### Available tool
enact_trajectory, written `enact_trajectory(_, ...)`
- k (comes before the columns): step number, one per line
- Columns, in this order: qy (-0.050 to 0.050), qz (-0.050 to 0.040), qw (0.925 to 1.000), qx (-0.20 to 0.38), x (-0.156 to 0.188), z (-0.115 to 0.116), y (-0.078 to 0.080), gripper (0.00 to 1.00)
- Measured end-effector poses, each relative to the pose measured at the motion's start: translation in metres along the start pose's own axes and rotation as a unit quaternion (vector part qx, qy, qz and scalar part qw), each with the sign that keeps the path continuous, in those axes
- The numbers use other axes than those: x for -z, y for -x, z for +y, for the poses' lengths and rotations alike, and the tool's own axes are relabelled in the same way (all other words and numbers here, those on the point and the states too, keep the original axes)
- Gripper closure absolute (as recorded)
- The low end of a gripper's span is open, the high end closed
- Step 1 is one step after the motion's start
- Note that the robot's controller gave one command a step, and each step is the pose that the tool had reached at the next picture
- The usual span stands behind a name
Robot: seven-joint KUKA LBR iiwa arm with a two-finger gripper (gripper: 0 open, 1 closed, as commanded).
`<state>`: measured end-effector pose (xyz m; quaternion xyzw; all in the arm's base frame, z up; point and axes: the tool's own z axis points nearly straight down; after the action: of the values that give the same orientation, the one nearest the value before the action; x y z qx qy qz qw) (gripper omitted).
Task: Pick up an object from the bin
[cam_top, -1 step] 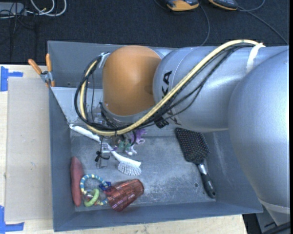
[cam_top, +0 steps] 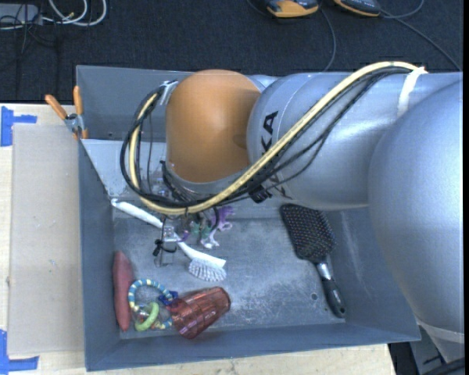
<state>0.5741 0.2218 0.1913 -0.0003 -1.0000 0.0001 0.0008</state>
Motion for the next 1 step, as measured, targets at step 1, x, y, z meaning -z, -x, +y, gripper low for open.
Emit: enact_trajectory(1, 0.001, 0.0012, 1.0, 0.004, -0.0158, -0.045, -0.013, 0.0)
